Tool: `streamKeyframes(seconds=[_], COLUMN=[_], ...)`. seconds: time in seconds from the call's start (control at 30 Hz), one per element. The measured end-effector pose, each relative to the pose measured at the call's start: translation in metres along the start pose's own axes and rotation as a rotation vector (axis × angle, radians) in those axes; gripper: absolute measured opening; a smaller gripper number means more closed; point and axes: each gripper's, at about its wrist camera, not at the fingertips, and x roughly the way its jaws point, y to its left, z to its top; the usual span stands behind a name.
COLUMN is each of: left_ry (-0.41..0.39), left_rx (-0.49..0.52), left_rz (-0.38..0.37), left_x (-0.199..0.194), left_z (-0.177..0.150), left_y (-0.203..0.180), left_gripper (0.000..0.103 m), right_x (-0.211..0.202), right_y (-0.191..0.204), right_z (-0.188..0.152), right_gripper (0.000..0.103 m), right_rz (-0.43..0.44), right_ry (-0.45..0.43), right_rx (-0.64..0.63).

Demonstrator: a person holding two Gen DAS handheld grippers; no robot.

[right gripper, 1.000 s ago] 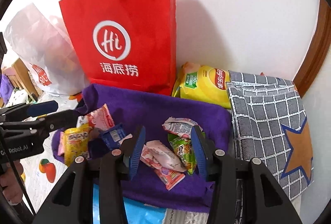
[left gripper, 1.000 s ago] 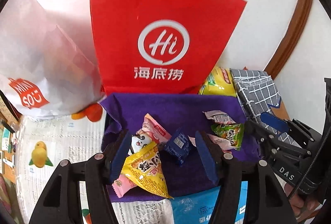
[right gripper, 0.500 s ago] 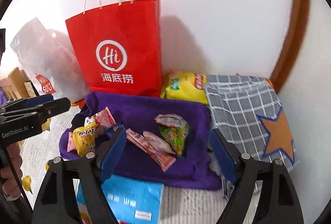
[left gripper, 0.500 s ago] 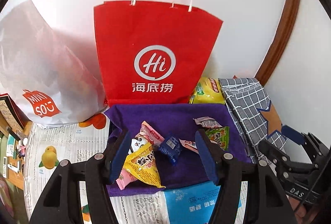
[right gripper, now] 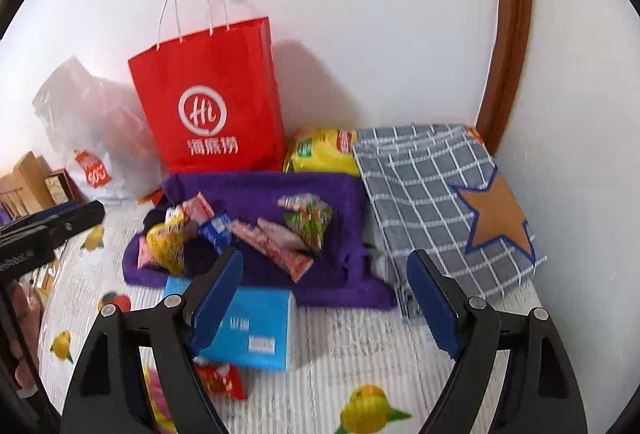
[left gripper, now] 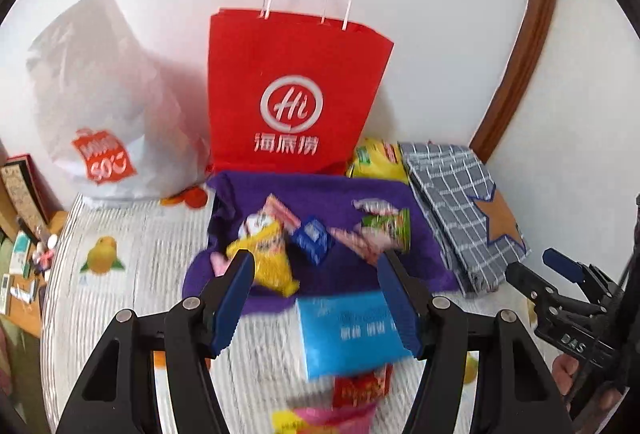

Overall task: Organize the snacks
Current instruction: 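Withdraw both tools from the towel toward the remaining snacks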

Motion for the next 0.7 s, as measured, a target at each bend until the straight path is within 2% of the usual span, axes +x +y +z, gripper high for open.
streamKeyframes(seconds=[0.1,0.23,0.37,0.5,0.63,0.7], left_ry=[0.007,-0.001,-0.001,0.006,-0.023,-0.023], left_rx=[-0.001,-0.012,-0.037,-0.056,-0.037,-0.037], left_rz=[0.015,0.043,0.049,0.051,0.093,0.12], left_x=[-0.009,-0.021,-0.033,-0.042,-0.054,-0.059], left_z=[-0.014,-0.031,-0.045,-0.058,-0.069,-0.073], left_y=[0.003,0.009,0.017,0.022,0.022,0.021], left_gripper=[0.062,0.062,0.062,0.062,0.062,0.069], right_x=[-0.005,-0.005,-0.01,-0.013,-0.018,-0.021], right_y=[0.002,0.003,0.005,0.005,0.01,0.012], right_z=[-0.017,-0.036,-0.053,-0.065,-0.071,-0.074], right_gripper=[0.084,0.084,0.084,0.084,0.084,0.084], right_rz=[-0.022,0.017,0.013,0.052,0.087,0.112], right_ry=[0.013,0.063,0.032,0.019,0.022,0.027], right_rx=[-0.016,-0.025,-0.027,-0.015,-0.023,-0.018])
